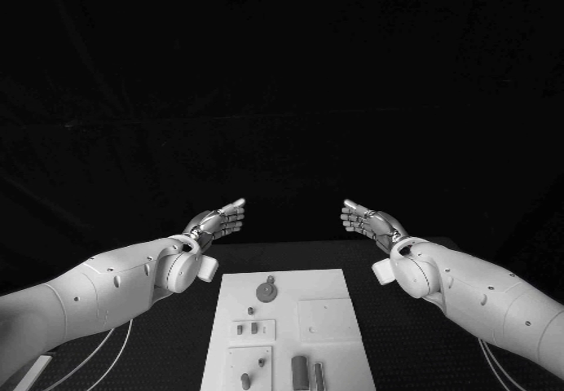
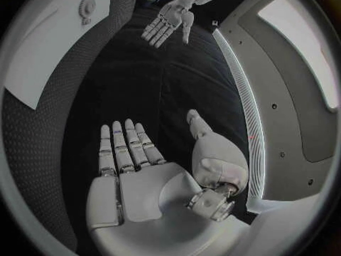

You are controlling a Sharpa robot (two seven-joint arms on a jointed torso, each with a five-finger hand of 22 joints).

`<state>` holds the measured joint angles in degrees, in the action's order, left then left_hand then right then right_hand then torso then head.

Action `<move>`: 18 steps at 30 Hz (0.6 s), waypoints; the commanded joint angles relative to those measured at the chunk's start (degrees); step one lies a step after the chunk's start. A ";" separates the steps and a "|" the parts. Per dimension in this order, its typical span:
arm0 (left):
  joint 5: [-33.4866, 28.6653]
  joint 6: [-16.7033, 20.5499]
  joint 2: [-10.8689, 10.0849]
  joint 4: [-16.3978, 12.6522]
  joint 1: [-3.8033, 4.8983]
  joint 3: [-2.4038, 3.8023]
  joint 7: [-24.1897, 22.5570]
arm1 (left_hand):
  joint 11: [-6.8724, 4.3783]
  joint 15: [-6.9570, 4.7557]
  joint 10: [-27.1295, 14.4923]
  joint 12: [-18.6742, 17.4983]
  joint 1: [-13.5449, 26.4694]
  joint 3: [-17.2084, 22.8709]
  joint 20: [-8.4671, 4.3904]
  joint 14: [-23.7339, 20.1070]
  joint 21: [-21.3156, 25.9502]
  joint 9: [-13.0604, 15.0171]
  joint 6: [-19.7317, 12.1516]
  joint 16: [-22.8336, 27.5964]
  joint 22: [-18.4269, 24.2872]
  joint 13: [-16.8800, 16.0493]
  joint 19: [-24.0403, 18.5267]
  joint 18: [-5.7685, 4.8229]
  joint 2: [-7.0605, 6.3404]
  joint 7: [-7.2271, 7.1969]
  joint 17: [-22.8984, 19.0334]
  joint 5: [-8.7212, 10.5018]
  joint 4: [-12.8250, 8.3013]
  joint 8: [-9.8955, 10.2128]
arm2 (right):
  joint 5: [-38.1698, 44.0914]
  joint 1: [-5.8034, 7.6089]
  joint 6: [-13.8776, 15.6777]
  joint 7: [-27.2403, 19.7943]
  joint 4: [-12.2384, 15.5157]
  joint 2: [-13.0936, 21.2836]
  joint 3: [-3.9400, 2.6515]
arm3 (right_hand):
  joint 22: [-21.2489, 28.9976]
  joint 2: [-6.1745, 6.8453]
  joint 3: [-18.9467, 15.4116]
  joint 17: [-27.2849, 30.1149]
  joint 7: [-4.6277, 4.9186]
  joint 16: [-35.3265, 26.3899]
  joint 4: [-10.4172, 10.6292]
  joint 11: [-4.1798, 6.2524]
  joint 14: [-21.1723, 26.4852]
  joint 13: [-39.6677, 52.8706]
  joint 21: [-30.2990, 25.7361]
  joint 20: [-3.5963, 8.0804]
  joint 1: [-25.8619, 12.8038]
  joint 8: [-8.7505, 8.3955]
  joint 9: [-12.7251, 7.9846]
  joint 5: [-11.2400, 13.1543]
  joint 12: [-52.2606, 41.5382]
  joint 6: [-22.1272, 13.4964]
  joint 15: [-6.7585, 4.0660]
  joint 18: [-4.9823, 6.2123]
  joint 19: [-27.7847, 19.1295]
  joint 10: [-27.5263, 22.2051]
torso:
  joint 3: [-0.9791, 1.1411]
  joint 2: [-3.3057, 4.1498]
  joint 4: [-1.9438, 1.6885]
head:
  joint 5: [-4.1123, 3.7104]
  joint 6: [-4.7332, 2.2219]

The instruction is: Assemble the parts on the task board

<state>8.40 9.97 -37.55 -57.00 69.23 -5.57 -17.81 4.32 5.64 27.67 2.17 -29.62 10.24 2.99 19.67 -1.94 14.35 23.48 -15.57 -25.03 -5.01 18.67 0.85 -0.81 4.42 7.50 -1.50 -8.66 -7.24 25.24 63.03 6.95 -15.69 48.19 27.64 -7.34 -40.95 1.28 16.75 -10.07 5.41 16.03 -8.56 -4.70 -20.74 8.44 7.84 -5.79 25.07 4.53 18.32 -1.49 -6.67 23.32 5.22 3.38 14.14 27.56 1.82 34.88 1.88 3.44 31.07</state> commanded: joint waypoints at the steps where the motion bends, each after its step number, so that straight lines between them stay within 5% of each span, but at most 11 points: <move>1: -0.56 2.25 -0.32 -1.93 -0.51 0.33 -0.89 | -4.32 -5.64 -27.67 -2.17 29.62 -10.24 -2.99 -19.67 1.94 -14.35 -23.48 15.57 25.03 5.01 -18.67 -0.85 0.81 -4.42 -7.50 1.50 8.66 7.24 | -1.31 -0.12 1.98 -0.84 1.98 0.68 0.25 | 40.95 -1.28 -16.75 10.07 -5.41 -16.03 8.56 4.70 20.74 -8.44 -7.84 5.79 -25.07 -4.53 -18.32 1.49 6.67 -23.32 -5.22 -3.38 -14.14 -27.56 | -0.57 -1.09 -0.61 | -1.01 0.97; 5: -1.53 6.19 -1.16 -5.75 -1.57 0.98 -2.26 | -4.32 -5.64 -27.67 -2.17 29.62 -10.24 -2.99 -19.67 1.94 -14.35 -23.48 15.57 25.03 5.01 -18.67 -0.85 0.81 -4.42 -7.50 1.50 8.66 7.24 | -3.66 -0.39 5.43 -2.14 5.88 2.28 0.95 | 40.95 -1.28 -16.75 10.07 -5.41 -16.03 8.56 4.70 20.74 -8.44 -7.84 5.79 -25.07 -4.53 -18.32 1.49 6.67 -23.32 -5.22 -3.38 -14.14 -27.56 | -1.36 -2.72 -1.40 | -2.53 2.43; 8: -2.72 11.05 -2.20 -10.48 -2.87 1.77 -3.95 | -4.32 -5.64 -27.67 -2.17 29.62 -10.24 -2.99 -19.67 1.94 -14.35 -23.48 15.57 25.03 5.01 -18.67 -0.85 0.81 -4.42 -7.50 1.50 8.66 7.24 | -6.58 -0.73 9.72 -3.76 10.74 4.28 1.81 | 40.95 -1.28 -16.75 10.07 -5.41 -16.03 8.56 4.70 20.74 -8.44 -7.84 5.79 -25.07 -4.53 -18.32 1.49 6.67 -23.32 -5.22 -3.38 -14.14 -27.56 | -1.75 -3.53 -1.80 | -3.29 3.16; 18: -6.93 28.17 -5.86 -27.14 -7.46 4.59 -9.90 | -4.32 -5.64 -27.67 -2.17 29.62 -10.24 -2.99 -19.67 1.94 -14.35 -23.48 15.57 25.03 5.01 -18.67 -0.85 0.81 -4.42 -7.50 1.50 8.66 7.24 | -17.91 -2.03 26.38 -10.04 29.57 12.03 5.17 | 40.95 -1.28 -16.75 10.07 -5.41 -16.03 8.56 4.70 20.74 -8.44 -7.84 5.79 -25.07 -4.53 -18.32 1.49 6.67 -23.32 -5.22 -3.38 -14.14 -27.56 | -1.82 -3.70 -1.88 | -3.44 3.31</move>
<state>4.25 29.01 -43.19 -82.93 61.96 -1.14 -23.15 0.00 0.01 0.30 0.38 -0.41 0.24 -0.01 0.20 -0.18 0.10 0.29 -0.20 -0.09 -0.09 0.21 0.89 0.02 -0.01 0.05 -0.19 0.09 -0.17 13.59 61.11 24.39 -21.11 76.15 39.23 -2.22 -0.35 0.01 0.25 -0.18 0.00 0.27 0.00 -0.06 -0.29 0.13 0.20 0.00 0.33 0.20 0.19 -0.39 -0.20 0.25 0.00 0.80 0.30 0.29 0.06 31.31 0.06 0.02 34.37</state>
